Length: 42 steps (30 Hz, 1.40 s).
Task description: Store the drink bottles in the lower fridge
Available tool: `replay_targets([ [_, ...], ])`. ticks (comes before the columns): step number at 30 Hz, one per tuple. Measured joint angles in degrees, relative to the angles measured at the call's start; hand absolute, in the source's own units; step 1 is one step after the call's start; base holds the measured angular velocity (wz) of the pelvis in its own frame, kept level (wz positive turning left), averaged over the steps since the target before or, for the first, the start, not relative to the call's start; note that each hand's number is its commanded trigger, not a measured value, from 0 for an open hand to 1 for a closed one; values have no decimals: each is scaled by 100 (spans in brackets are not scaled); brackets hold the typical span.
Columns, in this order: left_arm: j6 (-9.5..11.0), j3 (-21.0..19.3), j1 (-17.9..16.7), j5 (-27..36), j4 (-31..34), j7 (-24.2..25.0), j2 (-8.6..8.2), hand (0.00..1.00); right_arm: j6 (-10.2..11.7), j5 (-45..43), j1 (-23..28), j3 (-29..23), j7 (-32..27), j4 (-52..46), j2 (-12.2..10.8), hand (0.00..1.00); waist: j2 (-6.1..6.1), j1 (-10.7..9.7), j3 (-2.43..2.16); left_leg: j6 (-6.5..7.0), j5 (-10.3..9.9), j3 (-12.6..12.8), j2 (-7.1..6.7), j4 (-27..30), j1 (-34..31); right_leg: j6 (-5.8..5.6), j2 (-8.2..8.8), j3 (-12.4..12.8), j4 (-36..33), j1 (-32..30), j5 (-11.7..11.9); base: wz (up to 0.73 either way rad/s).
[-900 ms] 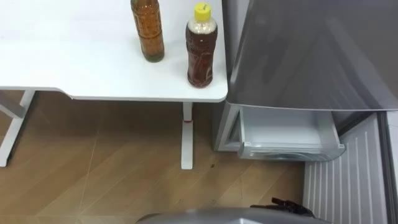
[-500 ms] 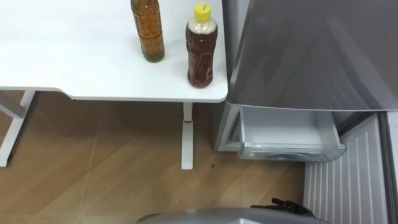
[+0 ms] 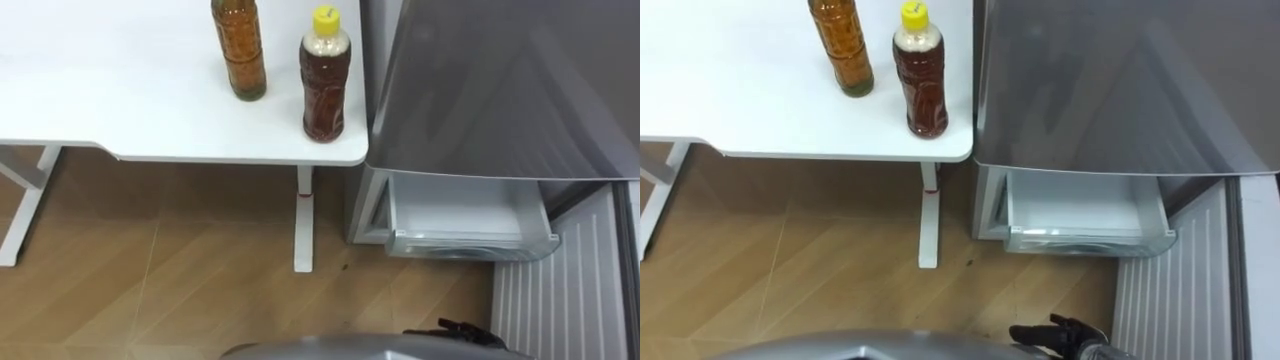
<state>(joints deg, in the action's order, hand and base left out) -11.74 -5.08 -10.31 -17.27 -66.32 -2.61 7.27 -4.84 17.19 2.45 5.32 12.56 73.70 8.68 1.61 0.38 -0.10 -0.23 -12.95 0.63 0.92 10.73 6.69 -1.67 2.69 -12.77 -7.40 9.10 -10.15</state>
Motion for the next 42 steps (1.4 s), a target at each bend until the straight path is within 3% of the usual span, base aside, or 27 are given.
replay_targets([
  [5, 44, -392, -37, 988, 72, -489, 1, 0, -10, 43, 56, -30, -18, -3, -1, 0, -16, 7, 5, 1, 0, -31, -15, -2, -4, -6, 12, -16, 0, 3, -4, 1],
  [10, 185, -831, -73, 2996, 124, -1086, 0, 0, -29, 48, 40, -52, -110, -1, 1, 0, -54, 47, 3, 4, -2, -39, -17, -24, 9, -9, 10, -5, 2, -7, -6, 0],
  [13, 313, -1043, -118, 3690, 139, -1437, -4, 0, -31, 49, 123, -47, -122, -10, 31, 0, -63, 173, 16, 5, -2, -23, -17, -62, 52, -10, 12, -1, -15, 10, -7, -3],
  [20, 486, -1301, -276, 4797, 528, -2208, 35, 0, -39, 46, 146, -107, -194, -32, 49, 0, -105, 188, 10, 8, 0, -58, -35, -105, 91, -22, 27, -10, -16, 52, -15, 1],
  [25, 678, -1325, -396, 5809, 1281, -2803, 37, 0, -38, 46, 159, -107, -195, -137, 69, 0, -146, 218, 2, 8, 0, -51, -35, -118, 93, -24, 26, 0, -24, 8, -16, 0],
  [32, 1065, -1325, -378, 5951, 2604, -3639, 43, 0, -12, -160, 347, -104, -256, -531, 95, 0, -141, 302, -4, 10, 1, -54, -42, -99, 66, -24, 30, -13, -42, 13, -16, 0],
  [36, 1467, -1331, -346, 5904, 3567, -4229, 64, 0, 47, -268, 366, -153, -362, -579, 99, 0, -146, 319, -10, 11, 2, -81, -41, -97, 59, -24, 30, -46, -42, -7, -15, 2],
  [39, 1702, -1299, -264, 5598, 3852, -4537, 128, 0, 79, -405, 380, -209, -391, -610, 106, 0, -148, 311, -13, 11, 2, -79, -40, -107, 81, -23, 28, -30, -42, -17, -16, -1],
  [42, 1849, -1291, -207, 4847, 3955, -4867, 133, 0, 142, -568, 386, -210, -384, -651, 96, 0, -133, 301, -17, 11, 2, -102, -43, -108, 99, -23, 27, -19, -41, -5, -15, -1],
])
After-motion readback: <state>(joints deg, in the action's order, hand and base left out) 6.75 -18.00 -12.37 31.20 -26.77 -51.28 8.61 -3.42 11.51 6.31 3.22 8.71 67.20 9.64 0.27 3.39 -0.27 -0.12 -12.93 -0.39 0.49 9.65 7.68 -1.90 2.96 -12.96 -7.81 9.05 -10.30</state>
